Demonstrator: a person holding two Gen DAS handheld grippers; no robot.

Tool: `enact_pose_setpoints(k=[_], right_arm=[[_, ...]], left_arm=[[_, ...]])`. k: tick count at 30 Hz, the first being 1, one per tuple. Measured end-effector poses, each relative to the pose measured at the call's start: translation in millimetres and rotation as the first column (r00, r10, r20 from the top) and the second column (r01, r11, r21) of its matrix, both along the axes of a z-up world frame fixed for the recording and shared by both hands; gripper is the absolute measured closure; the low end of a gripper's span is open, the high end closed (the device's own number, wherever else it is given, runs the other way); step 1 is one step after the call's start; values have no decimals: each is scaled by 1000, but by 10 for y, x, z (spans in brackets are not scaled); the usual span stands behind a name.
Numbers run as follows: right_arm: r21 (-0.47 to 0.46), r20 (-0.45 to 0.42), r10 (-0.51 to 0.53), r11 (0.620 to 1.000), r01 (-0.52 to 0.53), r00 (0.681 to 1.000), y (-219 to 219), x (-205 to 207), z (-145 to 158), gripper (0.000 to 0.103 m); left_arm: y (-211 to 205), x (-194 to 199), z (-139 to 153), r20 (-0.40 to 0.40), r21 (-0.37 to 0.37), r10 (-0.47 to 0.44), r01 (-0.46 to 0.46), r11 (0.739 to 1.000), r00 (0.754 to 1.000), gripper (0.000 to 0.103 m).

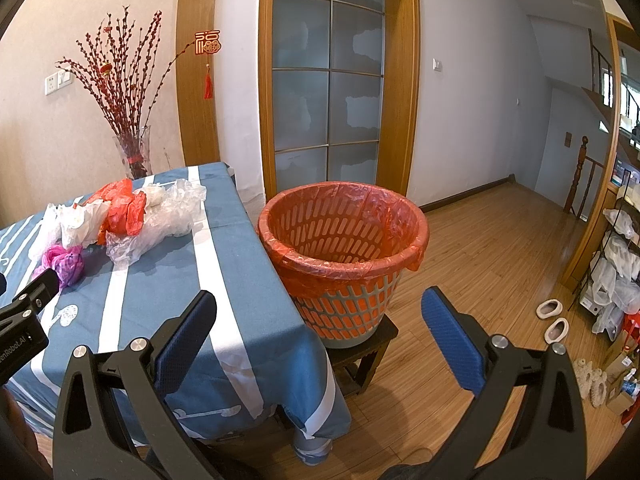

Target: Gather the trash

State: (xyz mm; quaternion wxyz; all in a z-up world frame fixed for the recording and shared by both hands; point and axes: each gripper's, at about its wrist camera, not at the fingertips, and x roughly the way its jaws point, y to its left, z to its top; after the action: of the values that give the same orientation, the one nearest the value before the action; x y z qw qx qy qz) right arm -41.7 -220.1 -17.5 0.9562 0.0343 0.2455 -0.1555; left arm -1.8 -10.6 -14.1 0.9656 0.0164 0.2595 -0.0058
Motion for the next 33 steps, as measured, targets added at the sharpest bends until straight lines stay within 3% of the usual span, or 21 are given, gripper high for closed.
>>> enact_pose_setpoints(k=[23,33], right_arm=[[28,4,2,1000,-2,1000,-31,32,-46,2],[158,55,157,974,-164,986,32,320,11,2]], left_arm=[[47,71,-22,-29,-13,0,0,1000,1000,4],[310,219,-76,-48,-10,80,-81,997,996,4]])
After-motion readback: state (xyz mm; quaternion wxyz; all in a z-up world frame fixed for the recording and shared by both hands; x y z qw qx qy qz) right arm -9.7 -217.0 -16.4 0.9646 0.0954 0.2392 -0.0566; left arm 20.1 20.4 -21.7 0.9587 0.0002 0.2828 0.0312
